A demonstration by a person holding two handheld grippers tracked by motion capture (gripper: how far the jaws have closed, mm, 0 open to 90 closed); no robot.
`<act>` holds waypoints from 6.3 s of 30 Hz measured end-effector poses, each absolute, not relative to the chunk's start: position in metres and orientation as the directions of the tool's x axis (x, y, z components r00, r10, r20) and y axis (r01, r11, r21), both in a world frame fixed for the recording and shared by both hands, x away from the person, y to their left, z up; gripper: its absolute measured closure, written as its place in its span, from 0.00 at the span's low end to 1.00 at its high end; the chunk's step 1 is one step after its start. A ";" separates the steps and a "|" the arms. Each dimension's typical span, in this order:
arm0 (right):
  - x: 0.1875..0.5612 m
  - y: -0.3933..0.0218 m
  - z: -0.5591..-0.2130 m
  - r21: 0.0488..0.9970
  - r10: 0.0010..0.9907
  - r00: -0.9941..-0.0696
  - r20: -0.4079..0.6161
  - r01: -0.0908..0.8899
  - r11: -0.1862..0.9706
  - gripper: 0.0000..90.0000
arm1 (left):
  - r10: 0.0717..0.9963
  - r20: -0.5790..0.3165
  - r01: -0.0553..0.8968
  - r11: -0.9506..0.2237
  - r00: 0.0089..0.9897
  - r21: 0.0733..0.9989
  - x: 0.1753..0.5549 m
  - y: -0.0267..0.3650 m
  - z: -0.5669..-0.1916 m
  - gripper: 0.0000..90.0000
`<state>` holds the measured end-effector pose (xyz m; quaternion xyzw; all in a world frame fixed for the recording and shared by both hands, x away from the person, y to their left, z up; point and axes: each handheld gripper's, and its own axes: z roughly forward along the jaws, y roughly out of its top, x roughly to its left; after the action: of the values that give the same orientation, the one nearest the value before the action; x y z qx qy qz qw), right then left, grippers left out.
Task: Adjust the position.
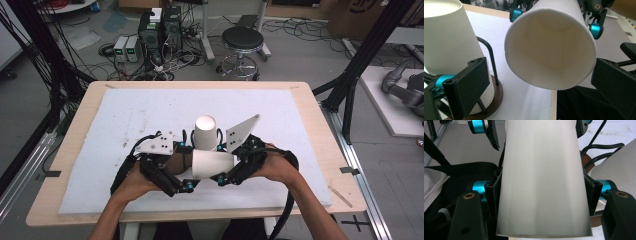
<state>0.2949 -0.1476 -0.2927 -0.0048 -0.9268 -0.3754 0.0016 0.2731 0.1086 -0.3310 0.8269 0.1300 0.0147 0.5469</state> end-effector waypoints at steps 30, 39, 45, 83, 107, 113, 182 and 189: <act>0.291 -0.166 -0.311 0.785 0.036 -0.998 0.051 0.063 0.616 0.39 | 0.205 -0.170 0.205 -0.161 0.964 0.966 0.266 0.107 -0.359 0.02; 0.291 -0.169 -0.312 0.808 0.037 -0.998 0.059 0.069 0.585 0.39 | 0.183 -0.216 0.230 -0.058 0.959 0.972 0.267 0.104 -0.368 0.02; 0.290 -0.168 -0.315 0.817 0.039 -0.997 0.064 0.075 0.572 0.39 | 0.168 -0.240 0.245 -0.005 0.956 0.970 0.268 0.102 -0.370 0.02; 0.286 -0.170 -0.331 0.857 0.022 -0.995 0.096 0.094 0.507 0.38 | 0.127 -0.241 0.244 -0.010 0.962 0.970 0.268 0.095 -0.377 0.14; 0.288 -0.173 -0.335 0.872 0.010 -0.992 0.124 0.114 0.476 0.39 | 0.112 -0.240 0.240 0.015 0.964 0.971 0.269 0.097 -0.377 0.28; 0.290 -0.173 -0.336 0.874 0.001 -0.991 0.130 0.115 0.472 0.39 | 0.109 -0.244 0.243 0.016 0.964 0.970 0.269 0.098 -0.376 0.30; 0.288 -0.232 -0.326 0.888 0.235 -0.967 0.103 0.196 0.416 0.16 | 0.311 -0.112 0.195 -0.253 0.944 0.948 0.258 0.161 -0.334 0.32; 0.288 -0.251 -0.328 0.882 0.316 -0.944 0.090 0.223 0.415 0.16 | 0.348 -0.100 0.207 -0.285 0.932 0.936 0.257 0.175 -0.333 0.32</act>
<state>0.2884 -0.2513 -0.3284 -0.1605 -0.8399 -0.5166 -0.0453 0.2573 0.1755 -0.3330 0.7990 0.1738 0.0618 0.5723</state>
